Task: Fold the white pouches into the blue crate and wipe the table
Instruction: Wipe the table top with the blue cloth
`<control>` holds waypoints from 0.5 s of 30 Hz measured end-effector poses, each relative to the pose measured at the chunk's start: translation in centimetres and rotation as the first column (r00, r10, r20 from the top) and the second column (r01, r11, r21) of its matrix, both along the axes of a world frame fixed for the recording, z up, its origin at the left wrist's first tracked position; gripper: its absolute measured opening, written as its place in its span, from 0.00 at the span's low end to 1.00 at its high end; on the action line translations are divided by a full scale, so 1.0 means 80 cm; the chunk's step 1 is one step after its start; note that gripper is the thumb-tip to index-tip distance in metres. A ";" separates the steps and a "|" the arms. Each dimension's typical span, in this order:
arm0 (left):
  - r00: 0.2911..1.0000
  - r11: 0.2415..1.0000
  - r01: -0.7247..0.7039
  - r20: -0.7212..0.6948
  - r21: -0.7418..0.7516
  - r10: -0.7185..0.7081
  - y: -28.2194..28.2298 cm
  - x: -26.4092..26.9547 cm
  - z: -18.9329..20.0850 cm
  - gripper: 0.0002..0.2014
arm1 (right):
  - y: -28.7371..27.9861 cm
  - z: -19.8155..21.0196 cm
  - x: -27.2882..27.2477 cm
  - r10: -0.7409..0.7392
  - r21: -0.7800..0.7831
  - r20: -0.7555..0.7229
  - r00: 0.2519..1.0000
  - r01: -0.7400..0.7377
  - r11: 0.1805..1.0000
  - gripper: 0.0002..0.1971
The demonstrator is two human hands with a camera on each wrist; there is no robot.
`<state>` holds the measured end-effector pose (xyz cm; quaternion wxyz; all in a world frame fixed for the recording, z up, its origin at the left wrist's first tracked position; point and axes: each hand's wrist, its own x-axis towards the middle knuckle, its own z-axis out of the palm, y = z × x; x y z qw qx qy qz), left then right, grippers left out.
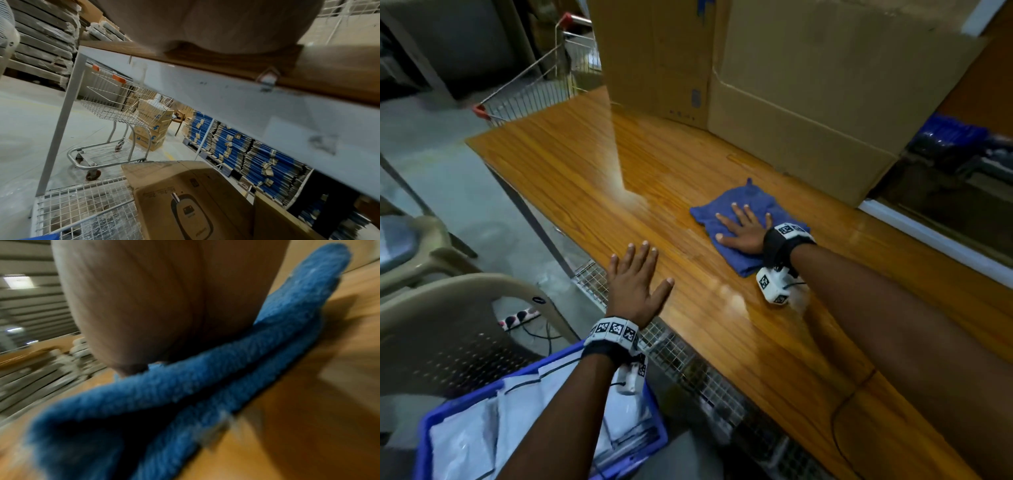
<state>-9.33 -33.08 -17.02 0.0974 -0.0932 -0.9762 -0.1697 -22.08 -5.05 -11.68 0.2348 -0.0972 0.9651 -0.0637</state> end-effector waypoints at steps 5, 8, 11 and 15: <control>0.988 0.983 0.140 0.045 0.115 -0.146 -0.045 0.007 -0.010 0.33 | -0.044 -0.003 0.072 -0.178 -0.028 -0.029 0.984 0.177 0.984 0.47; 0.984 0.972 0.174 0.013 0.158 -0.178 -0.074 0.009 -0.014 0.30 | -0.092 -0.005 0.144 -0.080 -0.060 -0.045 0.996 0.077 0.995 0.62; 0.982 0.970 0.181 0.027 0.164 -0.188 -0.082 0.004 -0.012 0.29 | -0.102 0.000 0.192 -0.070 -0.052 -0.084 0.994 0.065 0.997 0.56; 0.984 0.956 0.150 0.057 0.253 -0.170 -0.076 0.003 -0.004 0.28 | -0.114 -0.009 0.225 -0.220 -0.046 -0.097 0.971 0.217 0.975 0.36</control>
